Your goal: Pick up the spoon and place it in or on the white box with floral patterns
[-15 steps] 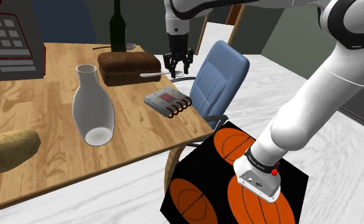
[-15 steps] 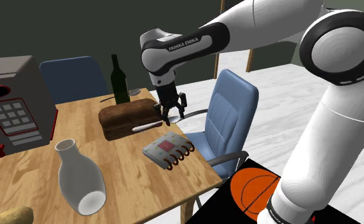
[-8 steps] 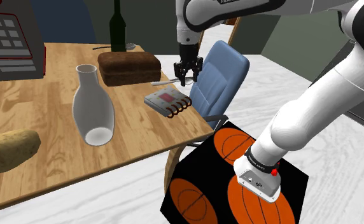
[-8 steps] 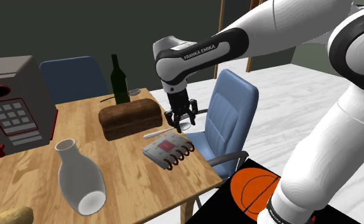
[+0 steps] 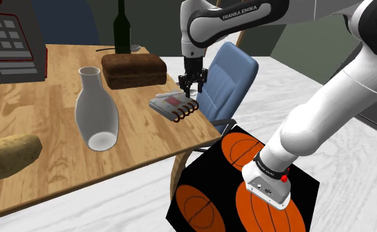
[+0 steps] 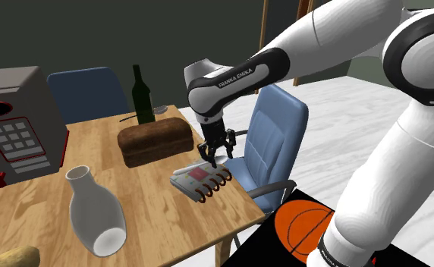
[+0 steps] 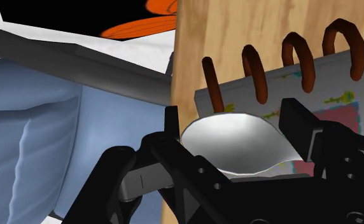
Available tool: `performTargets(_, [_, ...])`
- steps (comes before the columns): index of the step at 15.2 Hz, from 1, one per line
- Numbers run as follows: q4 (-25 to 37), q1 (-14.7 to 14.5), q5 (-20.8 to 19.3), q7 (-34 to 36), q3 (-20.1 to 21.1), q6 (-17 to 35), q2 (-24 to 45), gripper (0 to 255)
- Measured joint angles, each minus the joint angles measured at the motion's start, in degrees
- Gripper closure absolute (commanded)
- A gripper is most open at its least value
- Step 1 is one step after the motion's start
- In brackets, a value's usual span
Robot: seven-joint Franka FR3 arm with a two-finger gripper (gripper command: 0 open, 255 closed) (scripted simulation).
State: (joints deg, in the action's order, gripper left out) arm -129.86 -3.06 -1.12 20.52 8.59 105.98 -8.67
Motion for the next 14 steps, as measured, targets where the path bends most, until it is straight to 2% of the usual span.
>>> performTargets(4, [-1.39,-0.07,-0.12,0.35,0.15,2.59,1.22,255])
performTargets(9, [-1.57,-0.05,-0.14,0.35,0.13,2.83,1.26,255])
performTargets(10, [-1.57,-0.05,-0.14,0.35,0.13,2.83,1.26,0])
performTargets(14, [-1.57,-0.05,-0.14,0.35,0.13,2.83,1.26,0])
